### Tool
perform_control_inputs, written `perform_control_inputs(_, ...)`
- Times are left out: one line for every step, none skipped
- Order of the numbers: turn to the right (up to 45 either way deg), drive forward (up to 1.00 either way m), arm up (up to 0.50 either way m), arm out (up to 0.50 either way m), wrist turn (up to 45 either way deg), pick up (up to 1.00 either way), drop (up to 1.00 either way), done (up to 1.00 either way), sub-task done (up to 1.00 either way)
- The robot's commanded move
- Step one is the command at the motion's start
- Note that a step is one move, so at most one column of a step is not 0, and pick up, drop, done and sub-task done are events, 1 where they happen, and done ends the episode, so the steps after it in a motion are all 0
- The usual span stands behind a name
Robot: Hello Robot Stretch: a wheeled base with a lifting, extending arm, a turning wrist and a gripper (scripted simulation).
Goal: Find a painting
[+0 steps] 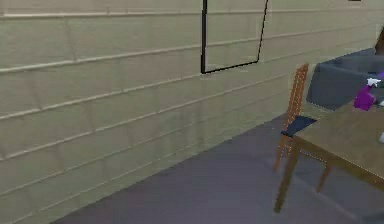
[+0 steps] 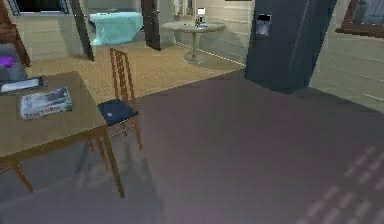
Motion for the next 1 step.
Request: perform_control_inputs(0.0, 0.80, 0.00, 0.00, 0.0, 0.00, 0.00, 0.00, 0.00)
